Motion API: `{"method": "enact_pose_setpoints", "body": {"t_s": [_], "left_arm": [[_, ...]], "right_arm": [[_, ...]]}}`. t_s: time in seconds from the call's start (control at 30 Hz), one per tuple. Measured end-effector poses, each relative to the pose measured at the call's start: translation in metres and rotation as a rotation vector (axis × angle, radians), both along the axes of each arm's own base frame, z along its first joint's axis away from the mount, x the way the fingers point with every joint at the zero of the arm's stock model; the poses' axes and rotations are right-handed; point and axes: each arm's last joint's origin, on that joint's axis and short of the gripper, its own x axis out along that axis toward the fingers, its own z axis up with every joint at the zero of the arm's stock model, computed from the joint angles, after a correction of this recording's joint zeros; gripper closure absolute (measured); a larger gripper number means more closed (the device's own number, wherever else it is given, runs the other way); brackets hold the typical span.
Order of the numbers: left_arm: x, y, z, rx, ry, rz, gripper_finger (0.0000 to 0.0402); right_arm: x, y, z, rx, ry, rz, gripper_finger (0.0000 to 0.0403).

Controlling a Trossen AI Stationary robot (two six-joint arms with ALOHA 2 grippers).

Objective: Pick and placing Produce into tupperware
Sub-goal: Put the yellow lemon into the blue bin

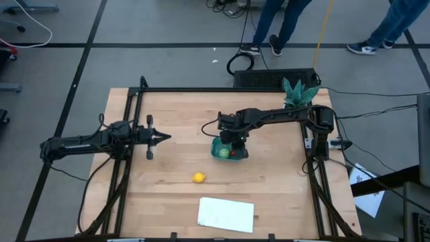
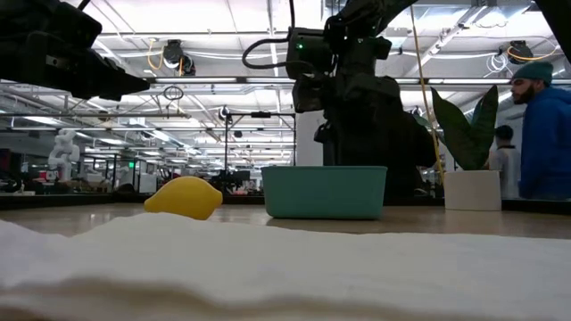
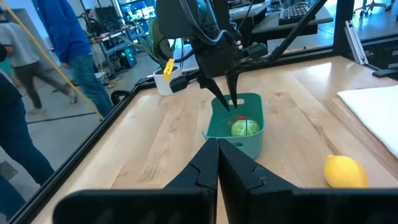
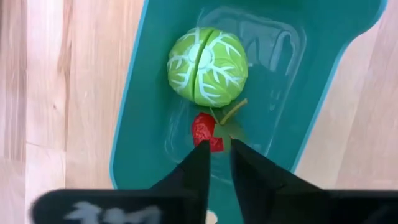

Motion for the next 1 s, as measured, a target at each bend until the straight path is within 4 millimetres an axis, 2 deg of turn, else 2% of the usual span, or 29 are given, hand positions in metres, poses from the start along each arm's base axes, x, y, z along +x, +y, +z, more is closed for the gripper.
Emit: {"method": "enact_pose_setpoints", "body": {"t_s": [0.13, 0.4, 0.73, 1.0], "left_arm": [[0.0, 0.0, 0.0, 0.0, 0.0, 0.0, 0.0392], [0.0, 0.0, 0.0, 0.0, 0.0, 0.0, 0.0392], [0.0, 0.0, 0.0, 0.001, 0.0, 0.0, 0.0392], [0.0, 0.0, 0.0, 0.0, 0.0, 0.001, 0.0392]], "right_arm": [[0.0, 0.001, 0.0, -0.003, -0.002, 0.013, 0.0397], [-0.003, 0.001, 0.003, 0.001, 0.021, -0.01, 0.0401], [-0.015, 0.003, 0.036, -0.002, -0.052, -0.055, 0.0402], [-0.021, 0.004, 0.047, -0.013, -0.064, -0.077, 0.0403]]}}
